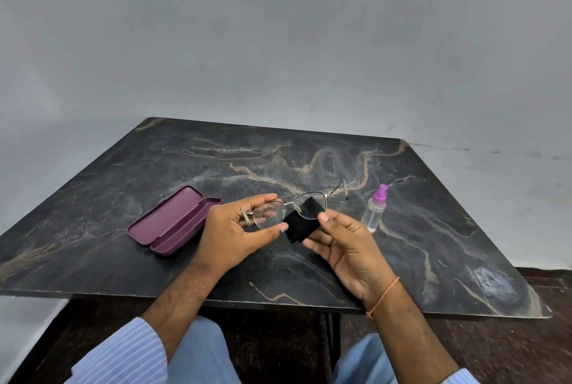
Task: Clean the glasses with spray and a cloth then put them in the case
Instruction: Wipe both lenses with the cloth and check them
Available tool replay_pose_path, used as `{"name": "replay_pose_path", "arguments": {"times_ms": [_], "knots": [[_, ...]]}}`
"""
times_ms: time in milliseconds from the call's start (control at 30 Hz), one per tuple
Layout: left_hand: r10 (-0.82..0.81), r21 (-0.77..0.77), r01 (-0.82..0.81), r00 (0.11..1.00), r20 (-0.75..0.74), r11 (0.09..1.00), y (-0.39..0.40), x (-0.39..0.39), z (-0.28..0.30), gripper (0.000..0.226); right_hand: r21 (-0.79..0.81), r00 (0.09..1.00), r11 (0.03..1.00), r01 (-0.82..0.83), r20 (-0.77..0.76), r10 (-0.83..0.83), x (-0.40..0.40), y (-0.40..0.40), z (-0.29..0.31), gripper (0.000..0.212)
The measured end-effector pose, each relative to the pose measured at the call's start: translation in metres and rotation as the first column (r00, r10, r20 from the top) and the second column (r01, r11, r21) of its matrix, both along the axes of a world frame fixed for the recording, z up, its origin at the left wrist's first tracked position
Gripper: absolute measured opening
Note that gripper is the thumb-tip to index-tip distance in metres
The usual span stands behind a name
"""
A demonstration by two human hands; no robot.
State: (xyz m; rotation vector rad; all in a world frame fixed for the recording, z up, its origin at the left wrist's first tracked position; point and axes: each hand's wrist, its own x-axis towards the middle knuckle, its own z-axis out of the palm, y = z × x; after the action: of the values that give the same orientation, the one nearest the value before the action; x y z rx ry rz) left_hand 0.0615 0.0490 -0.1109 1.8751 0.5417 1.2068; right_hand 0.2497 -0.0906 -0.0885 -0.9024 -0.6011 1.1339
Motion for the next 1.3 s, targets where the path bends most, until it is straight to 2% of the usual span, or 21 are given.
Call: {"name": "replay_pose_path", "arguments": {"times_ms": [133, 267, 467, 567, 700, 900, 967, 1100, 1200, 1300], "knots": [[0.01, 0.018, -0.01, 1.0, -0.001, 1.0, -0.0007, 0.0013, -0.0001, 0.06, 0.013, 0.993, 0.994, 0.11, 0.052, -0.11, -0.0025, 0.0023, -0.0013, 0.012], [0.02, 0.054, -0.019, 1.0, -0.008, 0.998, -0.0015, 0.0009, 0.0004, 0.06, 0.035, 0.979, 0.981, 0.19, 0.065, -0.192, -0.0003, 0.0051, -0.006, 0.028], [0.011, 0.061, -0.011, 1.0, -0.007, 0.998, -0.0012, 0.0006, 0.0004, 0.06, 0.04, 0.995, 0.995, 0.088, 0.038, -0.089, 0.0006, 0.0044, -0.0055, 0.021], [0.012, 0.045, -0.012, 1.0, -0.003, 0.999, -0.001, 0.0007, 0.0004, 0.059, 0.039, 0.987, 0.988, 0.15, 0.055, -0.152, -0.0006, 0.0056, -0.0058, 0.019], [-0.005, 0.034, 0.006, 1.0, -0.023, 0.999, -0.0014, 0.0011, 0.0009, 0.06, 0.058, 0.988, 0.987, 0.148, 0.029, -0.15, 0.0027, 0.0053, -0.0084, 0.026], [0.0, -0.012, -0.001, 1.0, -0.031, 1.0, -0.001, 0.0002, 0.0022, 0.058, 0.023, 0.998, 0.999, -0.043, 0.04, 0.042, 0.0025, 0.0037, -0.0053, 0.042], [-0.001, -0.022, 0.001, 1.0, -0.014, 1.0, -0.0017, 0.0, 0.0027, 0.059, 0.012, 0.999, 1.0, -0.021, 0.046, 0.02, 0.001, 0.0045, -0.0047, 0.04], [-0.012, -0.041, 0.012, 1.0, -0.004, 0.999, -0.0029, 0.0011, 0.0028, 0.06, 0.062, 0.995, 0.995, 0.082, 0.052, -0.085, 0.0008, 0.0047, -0.0076, 0.016], [-0.028, -0.05, 0.027, 1.0, -0.014, 0.998, -0.0036, 0.0014, 0.0026, 0.06, 0.067, 0.991, 0.99, 0.121, 0.039, -0.124, 0.0022, 0.005, -0.0088, 0.027], [-0.031, -0.048, 0.03, 0.999, -0.023, 0.998, -0.0036, 0.0014, 0.002, 0.059, 0.07, 0.998, 0.997, 0.044, 0.044, -0.047, 0.0032, 0.0042, -0.008, 0.036]]}}
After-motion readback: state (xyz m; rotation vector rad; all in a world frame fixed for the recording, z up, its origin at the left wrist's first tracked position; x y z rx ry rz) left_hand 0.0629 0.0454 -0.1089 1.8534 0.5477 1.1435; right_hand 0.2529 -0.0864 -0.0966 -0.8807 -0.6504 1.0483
